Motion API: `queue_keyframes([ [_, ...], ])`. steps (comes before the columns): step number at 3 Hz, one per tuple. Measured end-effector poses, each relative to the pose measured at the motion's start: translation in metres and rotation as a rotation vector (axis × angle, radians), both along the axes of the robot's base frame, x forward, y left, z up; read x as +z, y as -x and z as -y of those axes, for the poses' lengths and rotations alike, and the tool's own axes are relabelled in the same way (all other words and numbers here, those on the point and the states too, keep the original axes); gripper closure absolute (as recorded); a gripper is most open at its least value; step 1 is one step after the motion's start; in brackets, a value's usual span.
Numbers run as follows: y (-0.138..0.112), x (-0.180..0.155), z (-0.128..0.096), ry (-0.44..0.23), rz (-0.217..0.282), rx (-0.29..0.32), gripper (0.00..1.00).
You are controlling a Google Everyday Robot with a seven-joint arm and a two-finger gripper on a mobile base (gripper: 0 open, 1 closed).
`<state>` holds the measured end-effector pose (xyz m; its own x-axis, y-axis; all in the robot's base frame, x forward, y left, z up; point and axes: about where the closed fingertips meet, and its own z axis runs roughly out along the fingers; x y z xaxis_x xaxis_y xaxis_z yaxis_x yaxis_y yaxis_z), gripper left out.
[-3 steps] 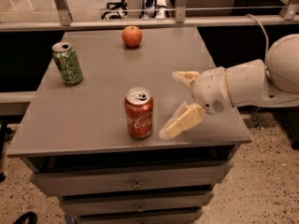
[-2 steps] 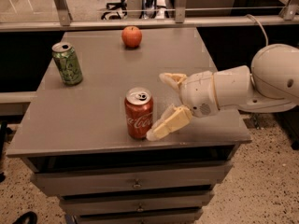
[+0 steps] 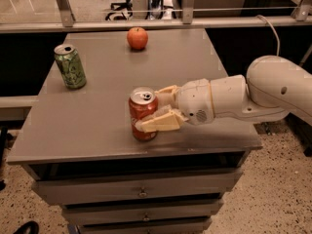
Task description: Move coke can near green can
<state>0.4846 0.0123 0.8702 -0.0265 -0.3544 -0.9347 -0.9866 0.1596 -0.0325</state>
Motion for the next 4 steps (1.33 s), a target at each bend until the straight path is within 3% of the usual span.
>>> queue_keyframes([
  [1,-0.003,-0.003,0.002,-0.012,-0.016,-0.008,0.64],
  [2,-0.014,-0.001,0.028,0.014,-0.002,-0.065,0.88],
  [3,-0.034,0.009,0.089,0.076,0.037,-0.165,1.00],
  [4,-0.034,0.009,0.089,0.076,0.037,-0.165,1.00],
])
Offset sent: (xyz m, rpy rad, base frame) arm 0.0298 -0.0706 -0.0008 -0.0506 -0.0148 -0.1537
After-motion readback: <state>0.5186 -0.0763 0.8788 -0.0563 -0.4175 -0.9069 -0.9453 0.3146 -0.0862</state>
